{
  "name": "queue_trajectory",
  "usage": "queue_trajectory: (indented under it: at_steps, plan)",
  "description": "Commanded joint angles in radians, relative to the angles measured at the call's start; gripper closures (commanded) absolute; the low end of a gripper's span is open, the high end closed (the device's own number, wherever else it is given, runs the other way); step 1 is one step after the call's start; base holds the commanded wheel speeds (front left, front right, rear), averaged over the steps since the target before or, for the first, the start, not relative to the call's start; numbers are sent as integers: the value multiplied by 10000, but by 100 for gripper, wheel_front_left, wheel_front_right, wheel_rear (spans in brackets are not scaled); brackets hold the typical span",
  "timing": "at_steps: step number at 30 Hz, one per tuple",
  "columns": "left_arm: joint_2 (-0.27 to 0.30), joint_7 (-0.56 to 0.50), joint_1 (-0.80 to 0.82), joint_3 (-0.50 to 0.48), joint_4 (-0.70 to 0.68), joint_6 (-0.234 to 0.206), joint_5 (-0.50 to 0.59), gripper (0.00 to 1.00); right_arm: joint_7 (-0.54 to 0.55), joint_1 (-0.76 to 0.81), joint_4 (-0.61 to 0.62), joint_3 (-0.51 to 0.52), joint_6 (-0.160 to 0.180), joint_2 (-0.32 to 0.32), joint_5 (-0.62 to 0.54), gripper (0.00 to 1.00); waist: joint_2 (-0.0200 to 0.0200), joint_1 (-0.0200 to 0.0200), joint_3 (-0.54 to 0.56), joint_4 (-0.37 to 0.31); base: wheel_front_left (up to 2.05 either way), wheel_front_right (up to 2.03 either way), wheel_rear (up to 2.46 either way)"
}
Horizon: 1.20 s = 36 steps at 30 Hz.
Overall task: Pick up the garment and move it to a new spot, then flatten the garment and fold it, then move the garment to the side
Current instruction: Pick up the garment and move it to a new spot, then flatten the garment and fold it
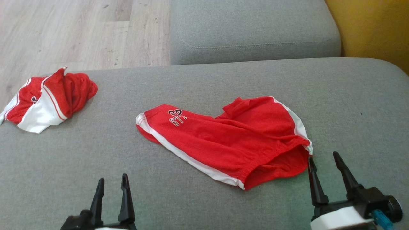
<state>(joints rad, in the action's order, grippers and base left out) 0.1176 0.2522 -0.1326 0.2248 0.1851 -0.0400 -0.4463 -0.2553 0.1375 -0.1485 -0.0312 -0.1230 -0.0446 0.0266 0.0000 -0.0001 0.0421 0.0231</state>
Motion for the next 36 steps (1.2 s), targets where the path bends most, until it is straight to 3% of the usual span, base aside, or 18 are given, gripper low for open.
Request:
queue_trajectory:
  at_steps: [1,27,31,36]
  plan:
    - [24,95,280,-334,-236,-34,78,0,-65,-238,286,-315,-77,-56,57,0,0,1,-1,-9,0,0,0]
    - [197,-365,425,-52,196,-205,24,0,-65,-418,56,-385,-77,-56,-1,0,0,1,-146,80,0,0,0]
    - [221,-371,470,-21,186,-230,45,0,-38,-512,-26,-679,-77,-56,-98,0,0,1,-213,161,0,0,0]
    - [210,-393,565,74,160,-237,62,0,361,-710,-557,-1849,-77,-56,35,0,0,1,-371,420,0,0,0]
